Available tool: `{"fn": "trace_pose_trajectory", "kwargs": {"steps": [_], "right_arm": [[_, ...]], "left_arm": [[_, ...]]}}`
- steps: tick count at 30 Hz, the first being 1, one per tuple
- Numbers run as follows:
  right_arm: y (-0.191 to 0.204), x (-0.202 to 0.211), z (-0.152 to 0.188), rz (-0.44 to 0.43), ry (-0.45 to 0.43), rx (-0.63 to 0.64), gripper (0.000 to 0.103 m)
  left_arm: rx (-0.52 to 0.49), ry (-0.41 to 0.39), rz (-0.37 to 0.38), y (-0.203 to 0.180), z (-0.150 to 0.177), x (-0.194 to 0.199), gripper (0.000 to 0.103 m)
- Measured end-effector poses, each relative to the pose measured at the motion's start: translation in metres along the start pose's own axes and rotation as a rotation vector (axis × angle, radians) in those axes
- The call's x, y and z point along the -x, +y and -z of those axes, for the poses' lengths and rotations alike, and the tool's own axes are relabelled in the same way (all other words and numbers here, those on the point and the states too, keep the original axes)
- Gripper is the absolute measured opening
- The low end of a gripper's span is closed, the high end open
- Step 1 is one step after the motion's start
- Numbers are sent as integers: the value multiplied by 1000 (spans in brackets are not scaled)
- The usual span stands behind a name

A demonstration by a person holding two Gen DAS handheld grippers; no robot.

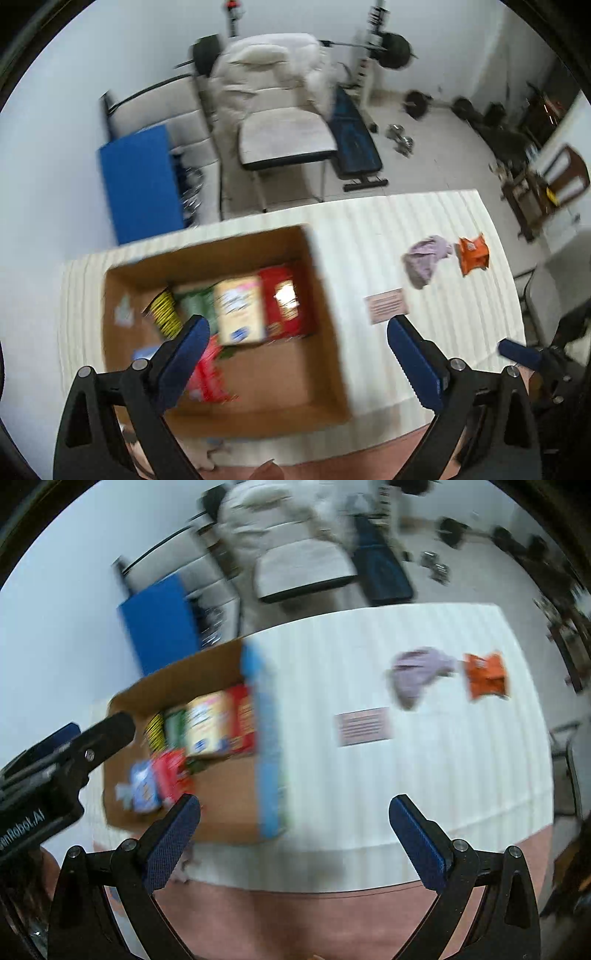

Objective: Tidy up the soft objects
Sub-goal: 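Move both tools back over the lilac cloth and orange bag, then grasp the lilac cloth with the left tool while the right grasps the orange bag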

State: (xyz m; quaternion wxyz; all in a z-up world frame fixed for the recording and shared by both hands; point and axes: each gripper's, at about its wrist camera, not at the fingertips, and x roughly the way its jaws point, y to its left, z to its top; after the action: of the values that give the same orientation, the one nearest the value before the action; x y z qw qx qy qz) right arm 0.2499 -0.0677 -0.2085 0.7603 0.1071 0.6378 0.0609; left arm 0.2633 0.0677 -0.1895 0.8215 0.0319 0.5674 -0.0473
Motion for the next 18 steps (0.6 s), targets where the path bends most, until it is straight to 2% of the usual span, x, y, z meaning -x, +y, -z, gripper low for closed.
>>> {"fn": "trace_pose_trajectory", "kwargs": {"steps": [5,7,10,14,18], "right_arm": [[-92,0,-34,48,-14,-132,103],[-133,-8,-52,73,-8,-187,103],[-175,-22,-74,97,13,-230,103],[-227,-52,-108,142,63,-232,103],[-260,-82,-134,189,121,-191,103]], "left_arm": [[-87,51,-10,-70,-42,-44,99],[-127,80,-13,-98,-58,-65,99],[-183,112,-4,-136,-74,-94,99],[-248,197,19,-174,-89,-141,99],[-313,281,20,-204,-98,-187,95]]}}
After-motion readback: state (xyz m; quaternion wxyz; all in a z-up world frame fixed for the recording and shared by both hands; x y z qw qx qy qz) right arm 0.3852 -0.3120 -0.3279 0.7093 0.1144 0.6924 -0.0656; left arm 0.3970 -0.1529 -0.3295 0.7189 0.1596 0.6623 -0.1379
